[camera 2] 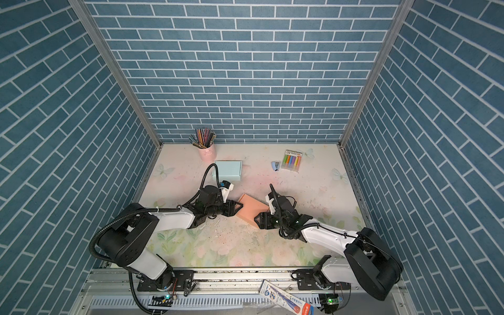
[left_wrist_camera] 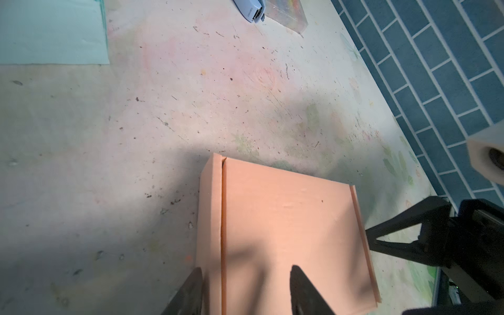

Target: Fold the paper box

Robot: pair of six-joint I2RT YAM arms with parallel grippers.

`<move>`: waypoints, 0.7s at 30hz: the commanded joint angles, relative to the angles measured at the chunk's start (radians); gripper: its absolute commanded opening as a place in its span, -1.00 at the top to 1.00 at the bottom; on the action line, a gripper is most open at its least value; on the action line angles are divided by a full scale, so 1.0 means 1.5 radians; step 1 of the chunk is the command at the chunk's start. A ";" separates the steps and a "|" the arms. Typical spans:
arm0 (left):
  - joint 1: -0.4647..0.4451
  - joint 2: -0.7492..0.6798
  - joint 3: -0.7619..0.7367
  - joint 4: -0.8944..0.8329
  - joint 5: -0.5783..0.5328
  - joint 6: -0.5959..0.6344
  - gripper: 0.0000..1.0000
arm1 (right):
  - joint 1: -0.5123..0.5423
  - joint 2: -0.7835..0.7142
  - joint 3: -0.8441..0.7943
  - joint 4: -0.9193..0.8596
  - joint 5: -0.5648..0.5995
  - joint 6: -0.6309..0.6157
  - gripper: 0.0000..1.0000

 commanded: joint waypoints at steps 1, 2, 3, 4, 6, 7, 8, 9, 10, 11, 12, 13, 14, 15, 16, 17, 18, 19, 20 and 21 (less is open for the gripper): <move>-0.016 0.006 -0.013 0.019 -0.007 -0.003 0.02 | -0.015 0.007 -0.011 0.015 -0.007 -0.002 -0.47; -0.021 0.007 -0.013 0.020 -0.009 -0.004 0.04 | -0.018 0.008 -0.010 0.015 -0.008 -0.004 -0.47; -0.025 0.008 -0.012 0.019 -0.012 -0.005 0.06 | -0.023 0.009 -0.011 0.015 -0.009 -0.006 -0.47; -0.032 0.008 -0.008 0.018 -0.016 -0.005 0.07 | -0.028 0.012 -0.010 0.016 -0.010 -0.010 -0.46; -0.046 0.011 0.001 0.012 -0.025 -0.004 0.09 | -0.037 0.017 -0.006 0.018 -0.016 -0.016 -0.45; -0.051 0.014 0.006 0.012 -0.029 -0.003 0.10 | -0.041 0.020 0.000 0.016 -0.016 -0.019 -0.45; -0.053 0.016 0.008 0.012 -0.032 -0.004 0.12 | -0.043 0.022 0.005 0.012 -0.013 -0.024 -0.45; -0.053 0.018 0.010 0.014 -0.033 -0.007 0.13 | -0.044 0.025 0.010 0.008 -0.008 -0.029 -0.45; -0.053 0.023 0.012 0.014 -0.034 -0.008 0.15 | -0.048 0.028 0.014 0.008 -0.007 -0.032 -0.45; -0.053 0.027 0.014 0.014 -0.035 -0.009 0.15 | -0.053 0.030 0.015 0.010 -0.010 -0.035 -0.45; -0.055 0.030 0.016 0.014 -0.035 -0.010 0.16 | -0.059 0.034 0.017 0.014 -0.012 -0.037 -0.45; -0.056 0.033 0.019 0.015 -0.035 -0.010 0.17 | -0.066 0.038 0.020 0.015 -0.013 -0.042 -0.44; -0.057 0.035 0.022 0.014 -0.034 -0.010 0.17 | -0.071 0.043 0.023 0.015 -0.015 -0.046 -0.44; -0.058 0.037 0.028 0.011 -0.034 -0.010 0.18 | -0.079 0.048 0.028 0.015 -0.016 -0.051 -0.44; -0.059 0.039 0.036 0.009 -0.034 -0.009 0.18 | -0.086 0.054 0.034 0.015 -0.018 -0.057 -0.44; -0.061 0.042 0.044 0.005 -0.034 -0.007 0.18 | -0.093 0.059 0.040 0.015 -0.019 -0.063 -0.44; -0.063 0.045 0.053 0.000 -0.035 -0.005 0.19 | -0.099 0.066 0.047 0.014 -0.019 -0.070 -0.44; -0.064 0.049 0.064 -0.003 -0.034 -0.004 0.19 | -0.105 0.074 0.057 0.012 -0.018 -0.078 -0.44; -0.065 0.054 0.073 -0.005 -0.033 -0.002 0.19 | -0.110 0.083 0.066 0.011 -0.019 -0.084 -0.44; -0.066 0.061 0.084 -0.007 -0.029 -0.002 0.19 | -0.118 0.094 0.078 0.010 -0.020 -0.091 -0.43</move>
